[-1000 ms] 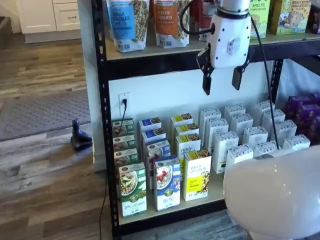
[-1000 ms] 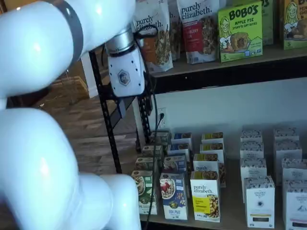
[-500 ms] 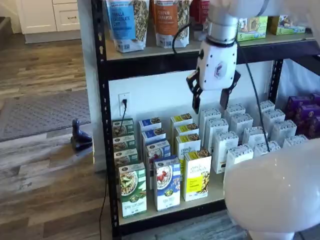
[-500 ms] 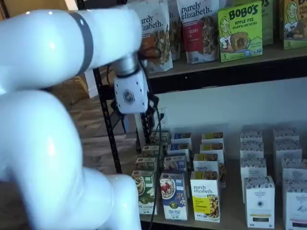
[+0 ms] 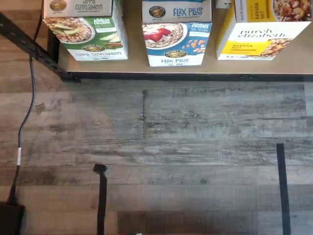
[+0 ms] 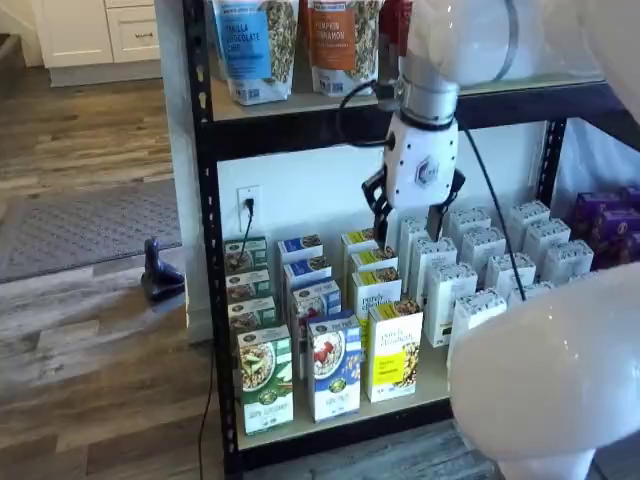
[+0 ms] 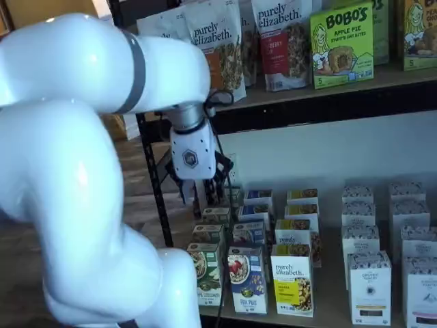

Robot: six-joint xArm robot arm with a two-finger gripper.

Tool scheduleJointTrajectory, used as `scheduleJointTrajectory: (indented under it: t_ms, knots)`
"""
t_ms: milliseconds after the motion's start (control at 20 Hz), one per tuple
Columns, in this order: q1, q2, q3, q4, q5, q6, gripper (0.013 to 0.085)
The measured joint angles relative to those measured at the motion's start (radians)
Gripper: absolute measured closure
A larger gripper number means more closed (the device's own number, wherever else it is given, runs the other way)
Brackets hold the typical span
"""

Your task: Pick up the blue and white box that is on the bottom shelf, the second box from the left

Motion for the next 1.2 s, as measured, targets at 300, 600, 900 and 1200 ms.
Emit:
scheduleJointTrajectory:
  t_ms: [300,600,900,1200]
  knots:
    - [0.007,0.085,0.031,-0.017,-0.117,0.012,0.0130]
    - [0.011,0.175,0.050,-0.020,-0.216,0.016,0.0130]
    - [0.013,0.219,0.069,-0.035,-0.290,0.026,0.0130]
    - [0.009,0.280,0.080,-0.029,-0.368,0.017,0.0130]
